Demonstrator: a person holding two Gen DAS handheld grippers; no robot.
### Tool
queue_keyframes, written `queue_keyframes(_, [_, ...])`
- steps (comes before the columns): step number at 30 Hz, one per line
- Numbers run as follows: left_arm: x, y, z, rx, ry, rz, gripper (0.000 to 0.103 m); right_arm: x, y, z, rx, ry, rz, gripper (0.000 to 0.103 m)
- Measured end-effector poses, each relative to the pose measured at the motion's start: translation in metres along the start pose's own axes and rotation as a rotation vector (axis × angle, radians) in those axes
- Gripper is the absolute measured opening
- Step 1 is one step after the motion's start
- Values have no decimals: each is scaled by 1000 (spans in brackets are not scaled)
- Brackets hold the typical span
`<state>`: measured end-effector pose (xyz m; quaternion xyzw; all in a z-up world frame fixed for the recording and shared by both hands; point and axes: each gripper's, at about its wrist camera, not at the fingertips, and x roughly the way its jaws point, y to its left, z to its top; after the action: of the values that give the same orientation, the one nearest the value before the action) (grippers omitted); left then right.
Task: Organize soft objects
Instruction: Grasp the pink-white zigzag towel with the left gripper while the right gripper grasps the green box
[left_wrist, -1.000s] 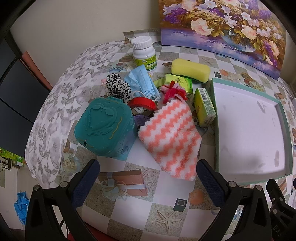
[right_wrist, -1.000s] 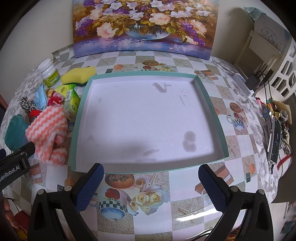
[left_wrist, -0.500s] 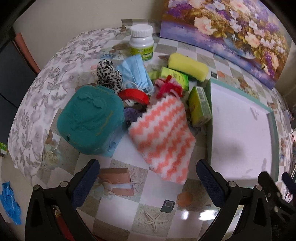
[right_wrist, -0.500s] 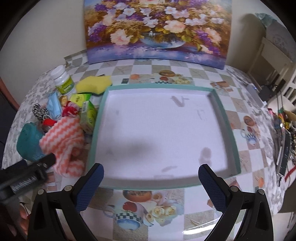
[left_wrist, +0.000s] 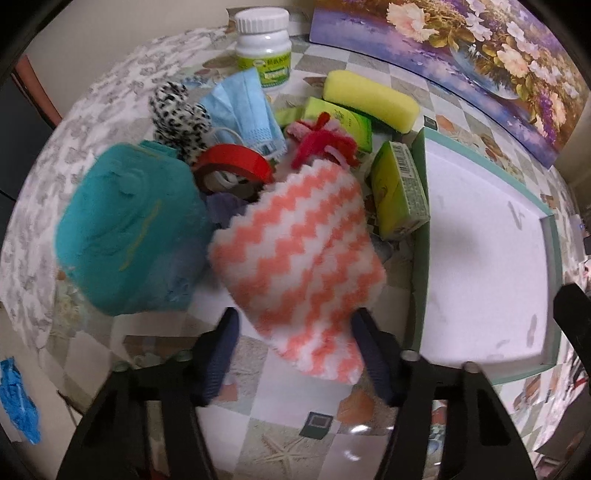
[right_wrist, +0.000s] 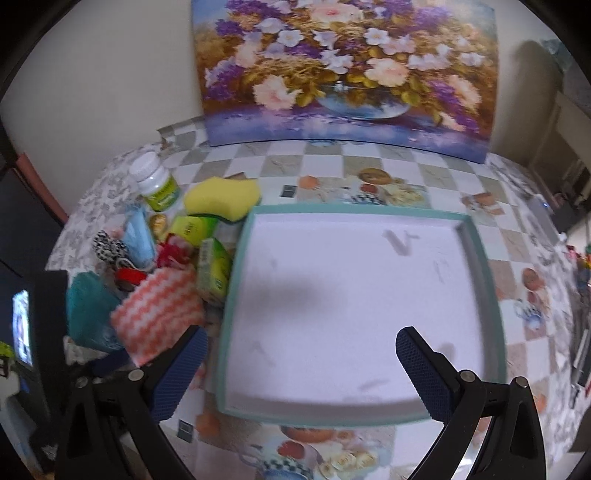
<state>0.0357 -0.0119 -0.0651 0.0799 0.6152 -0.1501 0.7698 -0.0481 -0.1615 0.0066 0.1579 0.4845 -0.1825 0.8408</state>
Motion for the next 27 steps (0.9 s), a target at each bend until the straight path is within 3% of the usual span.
queue_keyframes(4, [7,1,2,-12,10,1,36,5,6,5,-28,-1,24,94])
queue_keyframes(6, [8,1,4,-16,9,-5,19,8,7,8,-26,4,38,91])
queue_keyframes(8, [4,4,3,-24,-10,-23,14,11,9,10,-30,9,53,85])
queue_keyframes(12, [-6,4,7,-18,-55,-32,11,13,12,13,-30,17,88,75])
queue_keyframes(16, [-22,5,11,-29,-100,-97,10,15,17,17,-40,24,128,61])
queue_keyframes(23, [-54,6,26,-38,-173,-137,10,19,23,29,-56,21,166,57])
queue_keyframes(27, [-74,7,37,-52,-243,-120,10,21,22,39,-54,15,174,57])
